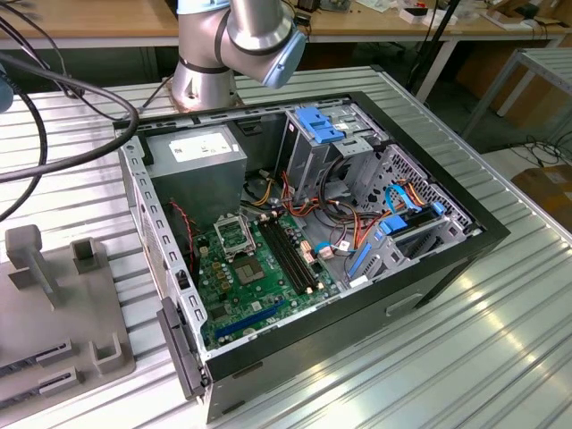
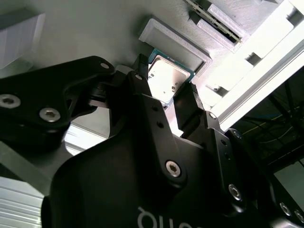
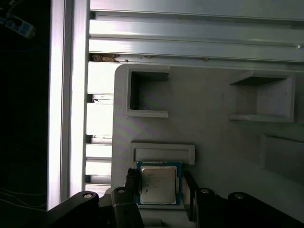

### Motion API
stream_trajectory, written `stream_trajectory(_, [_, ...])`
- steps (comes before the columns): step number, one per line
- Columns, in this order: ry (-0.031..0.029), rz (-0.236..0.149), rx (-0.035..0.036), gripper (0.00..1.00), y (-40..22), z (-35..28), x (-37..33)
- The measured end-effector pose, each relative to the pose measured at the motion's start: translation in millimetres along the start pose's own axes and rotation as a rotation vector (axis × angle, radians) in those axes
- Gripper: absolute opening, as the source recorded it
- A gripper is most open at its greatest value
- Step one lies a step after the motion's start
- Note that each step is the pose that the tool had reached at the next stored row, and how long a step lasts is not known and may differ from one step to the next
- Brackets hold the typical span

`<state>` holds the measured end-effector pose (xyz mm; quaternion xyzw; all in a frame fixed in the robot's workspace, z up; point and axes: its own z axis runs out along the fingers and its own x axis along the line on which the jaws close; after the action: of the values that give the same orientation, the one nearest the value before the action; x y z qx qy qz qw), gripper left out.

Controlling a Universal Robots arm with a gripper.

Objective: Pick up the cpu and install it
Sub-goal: 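Pick up the cpu and move it towards the insertion slot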

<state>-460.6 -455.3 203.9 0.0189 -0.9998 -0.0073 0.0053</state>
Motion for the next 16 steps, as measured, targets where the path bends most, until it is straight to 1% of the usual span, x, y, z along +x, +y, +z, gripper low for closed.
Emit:
stream_trajectory(5, [0.0, 0.0, 0.0, 0.47, 0.0, -0.3, 0.0])
stream_trajectory(10, [0.0001, 0.0, 0.0015, 0.47, 0.2, -4.4, -0.4])
stream_trajectory(13, [0.0002, 0.0, 0.0016, 0.47, 0.1, -8.4, -0.5])
stream_trajectory(16, [0.0, 0.0, 0.0015, 0.47, 0.2, -14.6, -0.5])
